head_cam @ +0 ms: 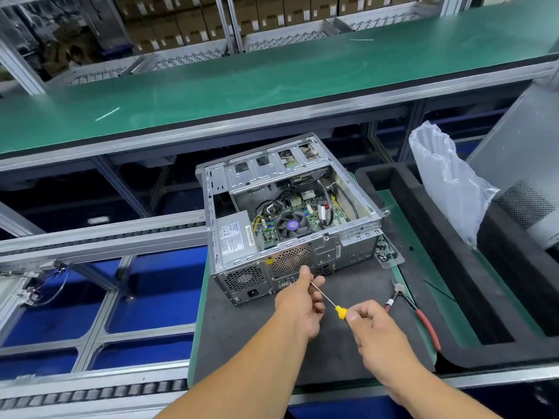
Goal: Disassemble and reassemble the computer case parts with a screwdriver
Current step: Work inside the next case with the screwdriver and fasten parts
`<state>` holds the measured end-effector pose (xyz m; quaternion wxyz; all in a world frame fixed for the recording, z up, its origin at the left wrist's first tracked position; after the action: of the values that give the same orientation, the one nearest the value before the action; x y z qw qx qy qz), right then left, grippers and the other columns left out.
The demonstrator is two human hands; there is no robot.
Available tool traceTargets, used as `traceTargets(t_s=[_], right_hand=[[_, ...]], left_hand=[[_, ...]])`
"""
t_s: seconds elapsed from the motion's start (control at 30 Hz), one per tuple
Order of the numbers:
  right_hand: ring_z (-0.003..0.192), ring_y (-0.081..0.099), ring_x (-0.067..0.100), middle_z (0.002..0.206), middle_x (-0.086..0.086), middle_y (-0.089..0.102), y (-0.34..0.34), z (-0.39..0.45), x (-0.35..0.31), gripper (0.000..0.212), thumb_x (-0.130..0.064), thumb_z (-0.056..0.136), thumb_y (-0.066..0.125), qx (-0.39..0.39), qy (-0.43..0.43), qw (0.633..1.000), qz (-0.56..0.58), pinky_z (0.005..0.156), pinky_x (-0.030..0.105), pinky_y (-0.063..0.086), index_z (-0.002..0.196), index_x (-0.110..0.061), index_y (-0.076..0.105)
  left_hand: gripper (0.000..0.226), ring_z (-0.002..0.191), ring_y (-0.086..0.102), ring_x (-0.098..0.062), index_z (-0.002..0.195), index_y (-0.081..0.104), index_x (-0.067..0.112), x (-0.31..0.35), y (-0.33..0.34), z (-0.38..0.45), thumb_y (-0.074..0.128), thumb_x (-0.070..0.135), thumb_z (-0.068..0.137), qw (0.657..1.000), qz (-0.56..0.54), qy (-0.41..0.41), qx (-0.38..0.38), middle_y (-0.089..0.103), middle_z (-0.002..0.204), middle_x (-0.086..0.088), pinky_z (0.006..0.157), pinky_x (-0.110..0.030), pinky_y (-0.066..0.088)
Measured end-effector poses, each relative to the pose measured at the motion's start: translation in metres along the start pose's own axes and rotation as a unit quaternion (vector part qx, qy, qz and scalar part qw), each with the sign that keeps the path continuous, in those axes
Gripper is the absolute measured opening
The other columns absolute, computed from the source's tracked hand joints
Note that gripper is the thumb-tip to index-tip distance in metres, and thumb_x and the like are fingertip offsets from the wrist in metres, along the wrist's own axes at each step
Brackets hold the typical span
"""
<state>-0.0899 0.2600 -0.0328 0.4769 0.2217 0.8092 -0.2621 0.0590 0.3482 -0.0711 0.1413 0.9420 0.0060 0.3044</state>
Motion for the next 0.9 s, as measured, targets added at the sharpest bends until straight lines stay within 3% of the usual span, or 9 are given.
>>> traceTargets(t_s=[0.33,0.57,0.7,0.9], right_hand=[[0.055,0.045,0.013,0.061,-0.011,0.055,0.011,-0.003,0.014,0.011,-0.043,0.097,0.058,0.024,0.028,0.998,0.055,0.053,0.032,0.035,0.087,-0.04,0.061],[0.05,0.045,0.012,0.067,-0.005,0.057,0.018,0.004,0.01,0.009,-0.04,0.101,0.057,0.031,0.021,0.998,0.048,0.047,0.029,0.038,0.097,-0.032,0.057],[0.053,0.044,0.013,0.071,-0.001,0.056,0.026,0.01,0.01,0.009,-0.039,0.103,0.055,0.028,0.019,0.999,0.04,0.048,0.029,0.037,0.1,-0.03,0.055],[0.046,0.039,0.011,0.059,-0.006,0.051,0.029,0.015,0.008,0.01,-0.034,0.103,0.055,0.026,0.012,0.999,0.037,0.043,0.027,0.033,0.098,-0.025,0.055]], left_hand=[[0.023,0.045,0.043,-0.006,0.095,0.07,0.015,-0.007,0.009,0.0,0.061,0.034,0.103,0.999,-0.007,-0.01,-0.029,0.079,0.086,-0.002,0.042,-0.019,0.035],[0.018,0.053,0.048,-0.006,0.103,0.071,0.009,0.0,0.02,0.0,0.053,0.007,0.104,0.997,0.0,-0.015,-0.074,0.079,0.086,-0.005,0.051,-0.021,0.041],[0.02,0.054,0.049,-0.005,0.104,0.072,0.01,0.007,0.018,0.004,0.053,0.008,0.104,0.995,0.015,-0.036,-0.09,0.077,0.082,-0.003,0.052,-0.02,0.043],[0.025,0.052,0.051,-0.005,0.097,0.072,0.011,0.012,0.015,0.009,0.049,0.01,0.106,0.994,0.034,-0.043,-0.098,0.075,0.076,-0.001,0.049,-0.019,0.043]])
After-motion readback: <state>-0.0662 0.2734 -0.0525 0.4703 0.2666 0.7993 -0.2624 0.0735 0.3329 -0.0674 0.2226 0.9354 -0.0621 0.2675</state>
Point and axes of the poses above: each hand's wrist, its own z-axis towards the middle knuckle, its own y-axis out of the palm, x = y × z, the point moved 8 cm from there along z, towards the middle knuckle
